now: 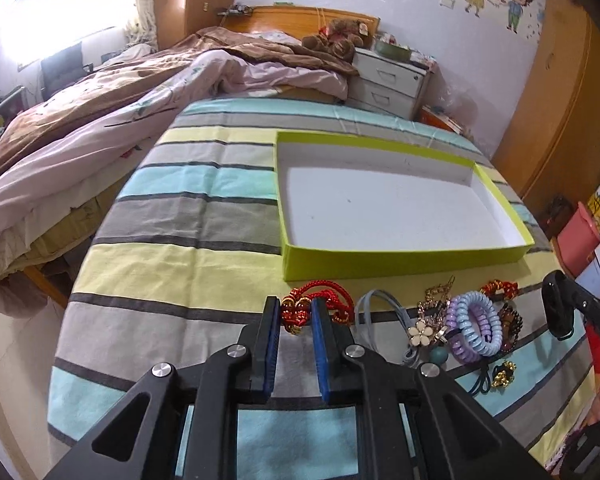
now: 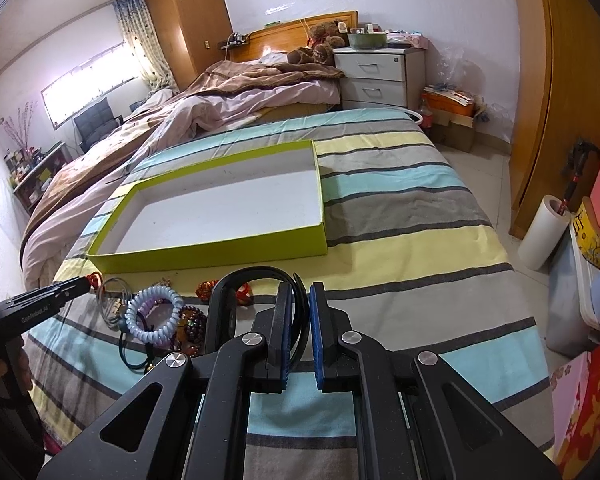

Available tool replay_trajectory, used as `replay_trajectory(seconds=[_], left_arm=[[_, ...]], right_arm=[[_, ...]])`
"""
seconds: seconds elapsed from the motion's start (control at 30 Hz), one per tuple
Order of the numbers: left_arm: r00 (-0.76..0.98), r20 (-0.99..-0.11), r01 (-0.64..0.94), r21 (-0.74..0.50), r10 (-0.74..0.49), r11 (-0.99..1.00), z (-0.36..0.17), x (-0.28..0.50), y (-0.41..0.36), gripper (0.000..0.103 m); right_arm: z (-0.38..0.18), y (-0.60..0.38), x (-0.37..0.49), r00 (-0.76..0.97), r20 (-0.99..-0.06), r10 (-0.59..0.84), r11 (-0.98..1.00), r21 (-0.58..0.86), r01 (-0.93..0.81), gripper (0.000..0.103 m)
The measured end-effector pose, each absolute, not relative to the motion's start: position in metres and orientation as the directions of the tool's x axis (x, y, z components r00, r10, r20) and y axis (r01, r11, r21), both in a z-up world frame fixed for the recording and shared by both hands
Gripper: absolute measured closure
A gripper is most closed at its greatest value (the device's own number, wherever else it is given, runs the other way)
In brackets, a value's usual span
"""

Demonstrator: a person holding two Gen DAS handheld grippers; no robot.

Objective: Organize jewelry
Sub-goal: 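Grasp the red knotted charm with the left tool while the right tool holds the black band, then carry the charm and band into the green box and open both tools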

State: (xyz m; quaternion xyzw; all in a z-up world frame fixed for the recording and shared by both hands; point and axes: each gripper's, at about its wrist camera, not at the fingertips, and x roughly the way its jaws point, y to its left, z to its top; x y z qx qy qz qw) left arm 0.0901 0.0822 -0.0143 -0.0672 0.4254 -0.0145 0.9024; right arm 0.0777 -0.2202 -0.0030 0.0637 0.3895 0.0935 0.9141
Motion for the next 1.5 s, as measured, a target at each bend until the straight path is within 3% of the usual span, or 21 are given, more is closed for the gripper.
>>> replay_trajectory(seconds=[0.67,1.5], left_arm=[[0.702,-0.704,0.006,-0.147,-0.109,0.989,0.042,0.116,0.08,0.087],[0.586,-0.798,0.029,-0.155,-0.142,0.988,-0.012,0.233,0.056,0.087]], right_arm=[[0.037,-0.201,0.119,0.714,-0.661,0.231,0.973,0.148,-0.177,0.094],[-0.014,-0.179,0.246,0.584,-0.79,0.188,0.977,0.09,-0.193,0.094]])
